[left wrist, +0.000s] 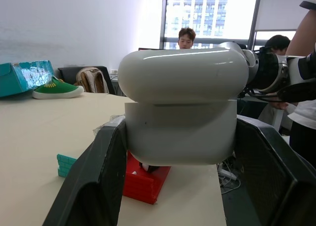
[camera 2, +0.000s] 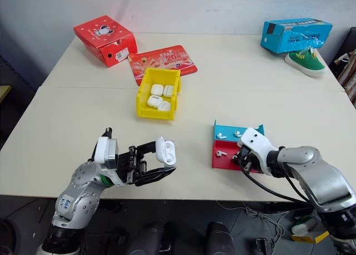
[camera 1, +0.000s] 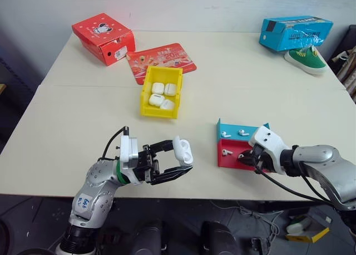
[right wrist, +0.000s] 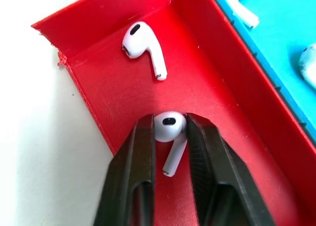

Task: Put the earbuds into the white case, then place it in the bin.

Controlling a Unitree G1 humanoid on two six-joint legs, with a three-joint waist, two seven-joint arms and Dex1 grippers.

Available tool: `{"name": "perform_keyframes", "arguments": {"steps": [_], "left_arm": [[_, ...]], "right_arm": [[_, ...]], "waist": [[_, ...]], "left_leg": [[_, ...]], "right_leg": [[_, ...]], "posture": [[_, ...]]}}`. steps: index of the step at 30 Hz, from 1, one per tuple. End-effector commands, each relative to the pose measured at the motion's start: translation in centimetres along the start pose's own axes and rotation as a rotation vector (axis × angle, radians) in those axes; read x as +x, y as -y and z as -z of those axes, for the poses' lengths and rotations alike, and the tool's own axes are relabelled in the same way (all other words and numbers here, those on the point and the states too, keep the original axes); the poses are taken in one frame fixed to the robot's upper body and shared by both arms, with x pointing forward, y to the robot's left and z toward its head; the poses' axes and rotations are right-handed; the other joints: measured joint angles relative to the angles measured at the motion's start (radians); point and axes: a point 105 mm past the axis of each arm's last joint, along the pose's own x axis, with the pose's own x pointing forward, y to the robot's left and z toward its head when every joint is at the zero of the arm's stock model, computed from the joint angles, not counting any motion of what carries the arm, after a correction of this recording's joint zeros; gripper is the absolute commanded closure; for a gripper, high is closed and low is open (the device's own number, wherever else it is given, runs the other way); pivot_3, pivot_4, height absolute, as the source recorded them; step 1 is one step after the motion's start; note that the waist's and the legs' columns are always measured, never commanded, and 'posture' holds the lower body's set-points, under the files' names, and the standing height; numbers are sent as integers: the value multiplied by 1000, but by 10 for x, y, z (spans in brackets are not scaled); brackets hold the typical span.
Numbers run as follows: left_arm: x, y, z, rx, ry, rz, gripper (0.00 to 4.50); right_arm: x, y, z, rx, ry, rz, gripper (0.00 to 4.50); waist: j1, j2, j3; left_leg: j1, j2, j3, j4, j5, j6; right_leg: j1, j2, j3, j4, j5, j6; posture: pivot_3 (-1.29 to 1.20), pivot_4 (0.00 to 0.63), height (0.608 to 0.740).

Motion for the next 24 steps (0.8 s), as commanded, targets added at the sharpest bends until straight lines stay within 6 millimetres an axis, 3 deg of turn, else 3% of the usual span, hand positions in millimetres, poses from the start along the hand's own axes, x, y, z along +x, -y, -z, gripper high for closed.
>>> {"name": "perform_keyframes", "arguments": {"steps": [1, 9, 13, 16, 21, 24], "left_arm": [[5, 5, -10, 37, 24, 42, 1722], [8, 4, -11, 26, 34, 74, 1722], [10, 4, -11, 23, 39, 90, 1722], [12, 5, -17, 1, 69, 110, 1722], [22, -2, -39, -70, 177, 158, 1722], [27, -6, -48, -97, 208, 195, 1722]], "right_arm": [[-5, 2, 8, -5, -27, 13, 4052], [-9, -6, 9, 13, 3, -33, 4052], [-14, -7, -9, -8, 138, -41, 4052], [-34, -20, -32, -72, 320, -147, 4052], [-106, -31, -102, -66, 1001, -297, 4052], [-113, -38, -126, -40, 1129, -353, 4052]], "waist": [[0, 0, 0], [0, 0, 0], [1, 0, 0], [3, 0, 0], [2, -2, 1], [-2, -2, 1]], "left_leg": [[0, 0, 0, 0, 0, 0], [0, 0, 0, -1, 0, 0], [0, 0, 0, -1, 0, 0], [0, 0, 0, -1, 0, 0], [0, 0, -1, -2, 0, 0], [0, 0, -1, -2, 1, 0]], "right_leg": [[0, 0, 0, 0, 0, 0], [0, 0, 0, 0, 0, 0], [0, 0, 0, -1, 0, 0], [0, 0, 0, -1, 0, 0], [1, 2, 0, -1, 0, 1], [2, 1, 0, 1, 1, 1]], "posture": [[0, 150, 740], [0, 150, 740], [0, 150, 740], [0, 150, 740], [0, 150, 740], [0, 150, 740]]}}
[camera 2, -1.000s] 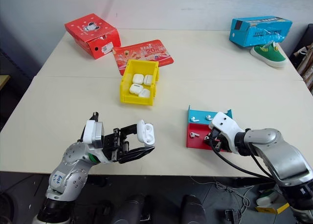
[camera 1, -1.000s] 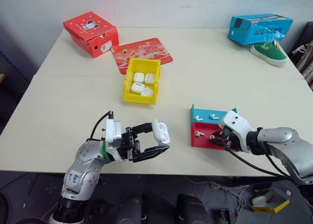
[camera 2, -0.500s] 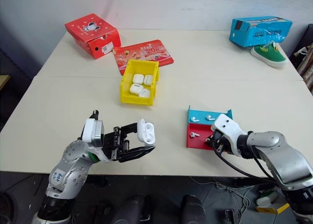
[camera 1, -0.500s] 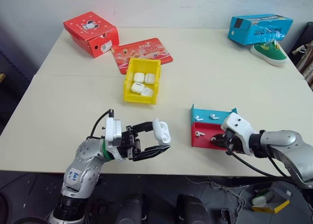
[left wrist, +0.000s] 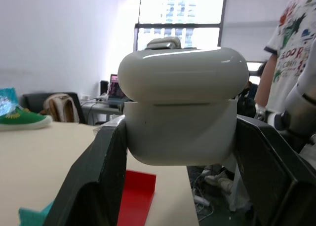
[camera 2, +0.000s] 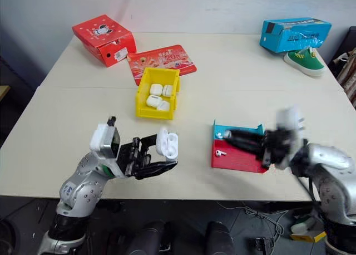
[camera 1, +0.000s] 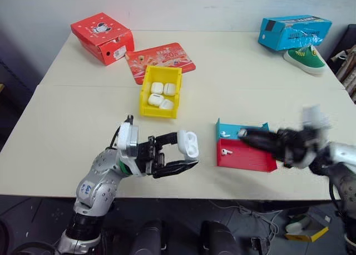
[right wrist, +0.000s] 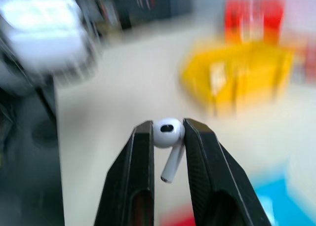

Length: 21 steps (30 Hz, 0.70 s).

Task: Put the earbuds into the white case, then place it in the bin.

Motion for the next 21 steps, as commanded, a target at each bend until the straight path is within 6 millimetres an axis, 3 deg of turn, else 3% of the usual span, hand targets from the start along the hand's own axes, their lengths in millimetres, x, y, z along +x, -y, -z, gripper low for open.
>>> {"name": "perform_keyframes", "arguments": {"steps": [1, 8, 13, 21], "left_arm": [[6, -3, -14, -28, 59, 47, 1722], [15, -8, -28, -44, 83, 124, 1722], [13, -4, -27, -46, 64, 138, 1722], [12, -2, -23, -49, 54, 114, 1722]], "right_arm": [[20, -17, -26, -33, 158, -101, 4052], [62, -39, -31, -189, 378, -139, 4052], [75, -47, -22, -211, 386, -186, 4052], [85, -50, -25, -219, 418, -222, 4052]], "waist": [[-2, 0, 0], [-3, 0, 0], [-1, 0, 0], [-6, 0, 0]], "left_leg": [[0, 0, 0, 0, 0, 0], [0, -1, 1, -4, 2, -2], [0, -2, 1, -4, 2, -1], [0, -1, 1, -4, 2, -2]], "right_leg": [[0, 0, 0, 0, 0, 0], [-2, 2, 1, 3, 0, 0], [-2, 2, 1, 3, 0, 0], [-2, 2, 1, 3, 0, 0]], "posture": [[0, 150, 740], [0, 150, 740], [0, 150, 740], [0, 150, 740]]}}
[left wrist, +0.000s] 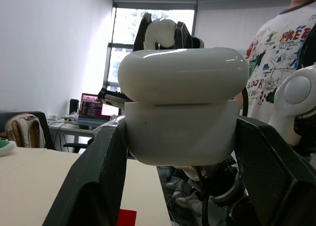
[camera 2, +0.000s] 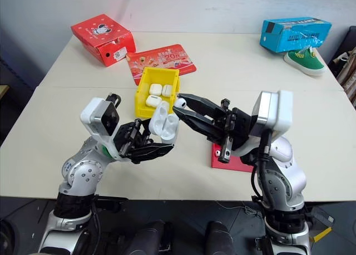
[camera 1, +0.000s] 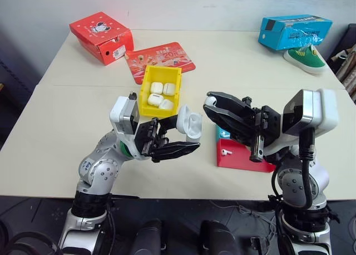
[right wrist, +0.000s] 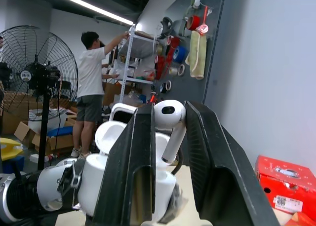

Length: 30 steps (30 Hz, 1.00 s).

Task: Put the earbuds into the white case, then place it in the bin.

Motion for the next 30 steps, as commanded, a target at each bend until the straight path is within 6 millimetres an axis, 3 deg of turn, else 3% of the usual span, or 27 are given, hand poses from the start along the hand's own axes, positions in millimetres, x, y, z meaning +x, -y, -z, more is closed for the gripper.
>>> {"name": "perform_keyframes", "arguments": {"steps": [1, 18, 30], "left_arm": [[5, 7, -6, 40, 10, 22, 1722], [15, 10, -6, 75, 26, 22, 1722], [17, 11, -4, 87, 9, 38, 1722]], "right_arm": [[5, -3, -4, -14, 26, -29, 4052], [-7, -7, 24, 67, -69, -57, 4052], [-13, -4, 31, 71, -83, -46, 4052]], "waist": [[0, 0, 0], [-3, 0, 0], [-6, 0, 0]], "left_leg": [[0, 0, 0, 0, 0, 0], [0, 0, 0, 0, 0, 0], [0, 0, 0, 0, 0, 0]], "right_leg": [[0, 0, 0, 0, 0, 0], [0, 0, 0, 0, 0, 0], [0, 0, 0, 0, 0, 0]], "posture": [[0, 150, 740], [0, 150, 740], [0, 150, 740]]}}
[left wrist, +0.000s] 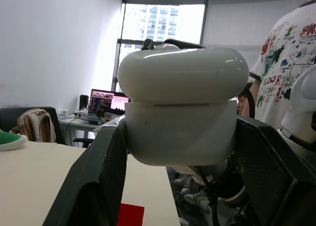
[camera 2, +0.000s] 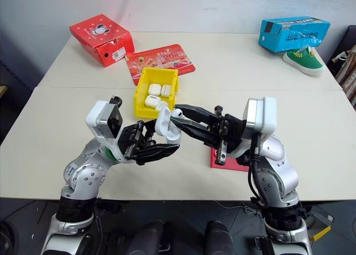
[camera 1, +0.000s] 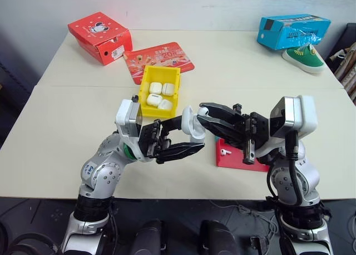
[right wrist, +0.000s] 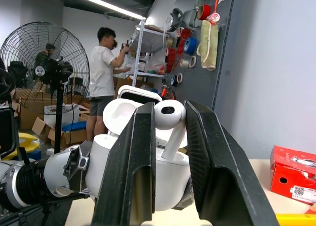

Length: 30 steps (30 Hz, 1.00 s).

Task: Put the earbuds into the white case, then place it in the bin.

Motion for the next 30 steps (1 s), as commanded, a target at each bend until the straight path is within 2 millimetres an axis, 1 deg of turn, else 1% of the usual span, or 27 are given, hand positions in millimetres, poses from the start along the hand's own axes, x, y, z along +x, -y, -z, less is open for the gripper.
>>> {"name": "perform_keyframes", "arguments": {"steps": [1, 9, 13, 17, 19, 20, 21, 26, 29, 30], "left_arm": [[11, 13, -9, 62, 20, 83, 1722], [13, 14, -7, 54, 15, 95, 1722], [13, 14, -6, 58, 11, 98, 1722], [13, 15, -5, 64, 10, 100, 1722], [14, 14, -5, 71, 13, 98, 1722], [14, 14, -5, 76, 16, 94, 1722], [14, 13, -6, 79, 19, 92, 1722], [12, 12, -7, 90, 24, 81, 1722], [9, 11, -6, 96, 23, 64, 1722], [7, 11, -5, 99, 19, 55, 1722]], "right_arm": [[-3, -2, 8, -2, -33, -10, 4052], [-8, -8, 23, 18, -60, -43, 4052], [-11, -10, 28, 28, -86, -53, 4052], [-10, -8, 29, 26, -106, -55, 4052], [-10, -8, 29, 26, -110, -55, 3301], [-10, -7, 27, 36, -105, -51, 3051], [-10, -7, 26, 36, -106, -56, 2697], [-12, -2, 12, 15, -97, -48, 1055], [-20, 4, -4, 9, -99, -14, 77], [-25, 7, -11, 3, -104, 13, 11]], "waist": [[0, 0, 0], [-2, 0, 0], [-2, 0, 0], [-5, 0, 0], [-7, 0, 0], [-9, 0, 0], [-10, 0, 0], [-11, 0, 0], [-10, 0, 0], [-10, 0, 0]], "left_leg": [[0, 0, 0, 0, 0, 0], [0, 0, 0, 0, 0, 0], [0, 0, 0, 0, 0, 0], [0, 0, 0, 0, 0, 0], [0, 0, 0, 0, 0, 0], [0, 0, 0, 0, 0, 0], [0, 0, 0, 0, 0, 0], [0, 0, 0, 0, 0, 0], [0, 0, 0, 0, 0, 0], [0, 0, 0, 0, 0, 0]], "right_leg": [[0, 0, 0, 0, 0, 0], [0, 0, 0, 0, 0, 0], [0, 0, 0, 0, 0, 0], [0, 0, 0, 0, 0, 0], [0, 0, 0, 0, 0, 0], [0, 0, 0, 0, 0, 0], [0, 0, 0, 0, 0, 0], [0, 0, 0, 0, 0, 0], [0, 0, 0, 0, 0, 0], [0, -1, 0, 0, 0, 0]], "posture": [[0, 150, 740], [0, 150, 740], [0, 150, 740], [0, 150, 740], [0, 150, 740], [0, 150, 740], [0, 150, 740], [0, 150, 740], [0, 150, 740], [0, 150, 740]]}}
